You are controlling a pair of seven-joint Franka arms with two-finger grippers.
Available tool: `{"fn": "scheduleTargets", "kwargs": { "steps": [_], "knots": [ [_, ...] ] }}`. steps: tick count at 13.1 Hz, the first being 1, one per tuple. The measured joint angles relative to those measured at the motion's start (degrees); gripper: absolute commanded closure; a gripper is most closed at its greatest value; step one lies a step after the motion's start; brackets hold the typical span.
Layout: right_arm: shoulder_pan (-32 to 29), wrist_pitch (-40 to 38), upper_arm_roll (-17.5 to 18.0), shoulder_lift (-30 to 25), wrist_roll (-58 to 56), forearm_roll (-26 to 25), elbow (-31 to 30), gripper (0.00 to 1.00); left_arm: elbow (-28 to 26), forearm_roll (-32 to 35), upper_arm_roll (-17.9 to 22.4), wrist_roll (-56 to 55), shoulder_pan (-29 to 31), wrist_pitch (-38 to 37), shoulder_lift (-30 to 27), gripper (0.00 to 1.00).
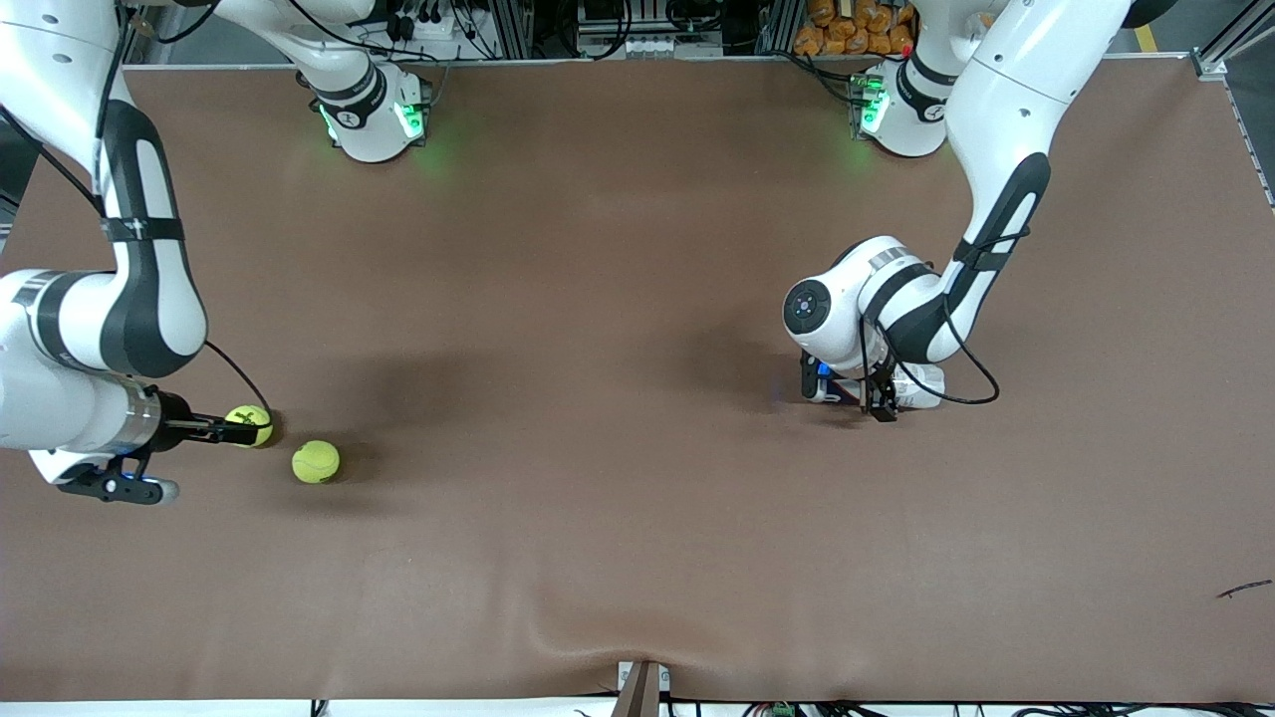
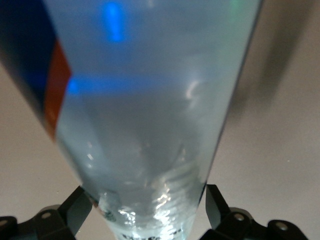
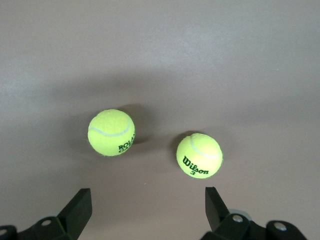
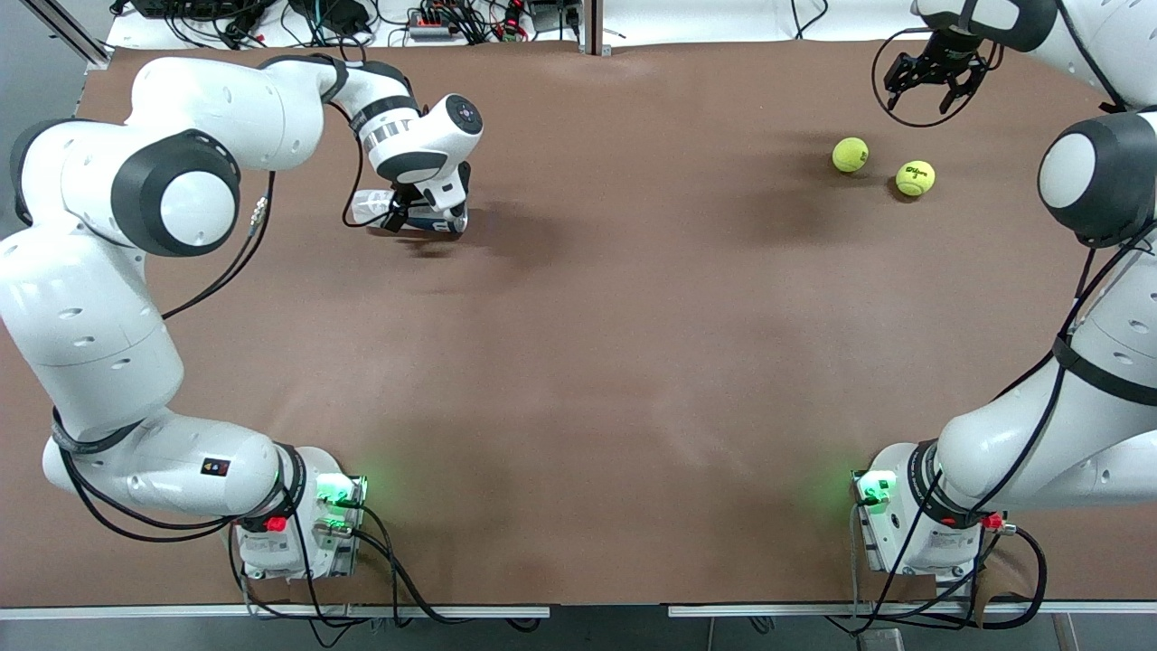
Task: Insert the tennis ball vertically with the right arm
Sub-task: 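Grasp the tube with the left gripper while the right gripper reaches a ball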
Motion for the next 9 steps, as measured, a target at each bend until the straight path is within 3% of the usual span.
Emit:
{"fn": "scheduleTargets", "kwargs": {
  "steps": [6,9],
  "knots": [
    [3.5,0.5,0.2,0.4,-0.4,0.0,0.0,0.0,0.0,0.0,0.0,-3.7,-0.1,0.2,0.4,0.01],
    [3.6,0.8,0.2,0.5,-2.4,0.0,0.0,0.0,0.0,0.0,-0.1,-3.7,-0.3,0.2,0.7,0.16]
  ]
}}
